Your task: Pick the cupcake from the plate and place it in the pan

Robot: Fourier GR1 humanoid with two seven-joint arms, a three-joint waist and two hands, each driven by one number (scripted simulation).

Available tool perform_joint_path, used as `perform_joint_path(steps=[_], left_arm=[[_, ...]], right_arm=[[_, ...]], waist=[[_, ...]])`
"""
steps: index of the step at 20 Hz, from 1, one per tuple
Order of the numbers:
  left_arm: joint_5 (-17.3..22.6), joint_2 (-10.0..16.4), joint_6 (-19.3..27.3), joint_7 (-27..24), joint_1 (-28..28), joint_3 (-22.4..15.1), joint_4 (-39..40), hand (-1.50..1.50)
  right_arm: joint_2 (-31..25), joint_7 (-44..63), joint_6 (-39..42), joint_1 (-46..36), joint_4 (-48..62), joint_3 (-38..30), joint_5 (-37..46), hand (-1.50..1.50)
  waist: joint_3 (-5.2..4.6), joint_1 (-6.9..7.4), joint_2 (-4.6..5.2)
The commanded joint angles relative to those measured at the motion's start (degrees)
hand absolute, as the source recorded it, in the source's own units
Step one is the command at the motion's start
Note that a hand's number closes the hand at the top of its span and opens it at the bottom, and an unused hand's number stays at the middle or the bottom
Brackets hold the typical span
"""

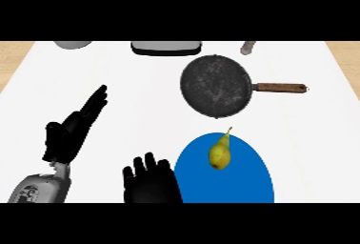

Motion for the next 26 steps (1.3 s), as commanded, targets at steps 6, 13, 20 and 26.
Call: perform_joint_path(steps=[6, 13, 20, 26], left_arm=[[-1.2, -2.5, 2.0, 2.4, -2.9, -0.6, -0.4, 0.0], [-1.7, -0.8, 0.5, 0.5, -1.0, 0.4, -0.3, 0.0], [-1.9, -1.7, -0.7, -1.0, -0.2, 0.1, -0.4, 0.0], [-2.6, -2.5, 0.1, 2.2, -1.0, 0.5, -2.3, 0.0]], right_arm=[[0.6, 9.9, -9.5, -0.7, -2.8, -3.5, 8.0, 1.5], [0.6, -1.6, -20.7, 1.9, 5.2, -15.4, 7.0, 1.5], [-1.6, -15.7, -25.9, -1.2, 20.6, -28.5, 3.4, 1.5], [-1.3, -27.7, -36.3, -3.9, 37.1, -35.4, 2.2, 1.5]], waist=[[0.04, -0.29, 0.42], [0.05, 0.1, 0.78], [0.03, 0.01, 0.88], [0.04, 0.27, 0.91]])
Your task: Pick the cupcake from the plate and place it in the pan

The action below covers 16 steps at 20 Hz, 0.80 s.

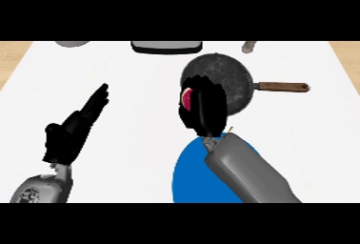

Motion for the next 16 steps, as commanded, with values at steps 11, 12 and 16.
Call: perform_joint_path(steps=[11, 12, 16], left_arm=[[-0.7, -0.4, -2.3, -1.3, -0.2, 1.5, 1.1, 0.0], [-2.9, -2.4, 0.1, -2.5, -0.5, 0.4, 2.6, 0.0], [-0.9, -1.6, -2.2, -0.6, -1.2, 1.1, 1.2, 0.0]], right_arm=[[-0.1, -29.3, -14.4, -12.8, 34.7, -20.3, -11.4, 1.5], [1.4, -29.6, -13.2, -15.3, 37.9, -20.7, -11.5, 1.5], [-1.6, -37.6, -14.6, -19.3, 44.9, -26.2, -15.6, 1.5]], waist=[[0.01, 0.64, 0.23], [0.0, 0.71, 0.29], [0.04, 1.44, 0.62]])
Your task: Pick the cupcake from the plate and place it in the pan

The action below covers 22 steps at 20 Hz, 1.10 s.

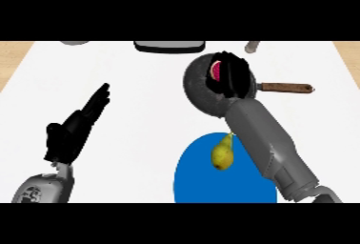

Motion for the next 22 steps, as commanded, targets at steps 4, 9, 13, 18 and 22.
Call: perform_joint_path(steps=[4, 9, 13, 18, 22], left_arm=[[-1.1, -1.1, 0.4, 1.6, -0.9, -1.4, -1.5, 0.0], [-0.9, -0.9, -0.7, 1.3, -2.0, -1.4, -1.4, 0.0], [-0.9, -1.3, -0.5, 1.4, -2.9, -1.1, -0.8, 0.0], [-0.2, -1.7, -0.8, 1.1, -2.8, -0.7, 0.9, 0.0], [-0.8, -1.1, -1.2, 0.3, -1.0, -1.3, -1.1, 0.0]], right_arm=[[-3.3, 5.4, 9.2, -4.7, 13.4, -5.9, -3.1, -1.5], [-2.7, -4.0, 10.2, -6.5, 18.3, -10.5, -7.7, -1.5], [-3.2, -11.7, 8.2, -5.4, 16.5, -15.6, -12.8, -1.5], [-4.4, -22.8, 10.4, -5.7, 10.2, -24.4, -22.8, -1.5], [-6.5, -31.4, 15.5, -2.0, 10.4, -31.0, -30.0, -1.5]], waist=[[-0.03, 0.69, 0.36], [0.11, 2.37, 1.1], [0.19, 2.64, 1.4], [0.24, 1.67, 1.13], [0.28, 2.16, 1.26]])
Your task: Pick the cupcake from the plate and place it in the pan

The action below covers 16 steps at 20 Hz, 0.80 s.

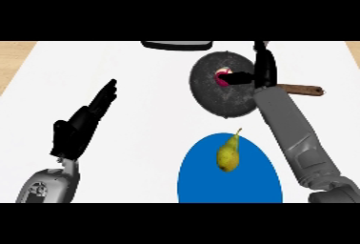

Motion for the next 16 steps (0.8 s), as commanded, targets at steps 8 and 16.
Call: perform_joint_path(steps=[8, 16], left_arm=[[0.6, -0.5, 0.1, -1.2, 2.8, 1.2, -0.4, 0.0], [-0.4, 0.0, -0.3, 2.7, -0.1, 2.7, -0.1, 0.0]], right_arm=[[-6.7, -20.2, 22.0, 7.4, 3.3, -9.4, -11.6, -1.5], [-5.7, -30.9, 24.8, 12.7, 1.3, -8.1, -12.6, -1.5]], waist=[[-0.15, -1.78, -0.92], [-0.22, -3.0, -1.56]])
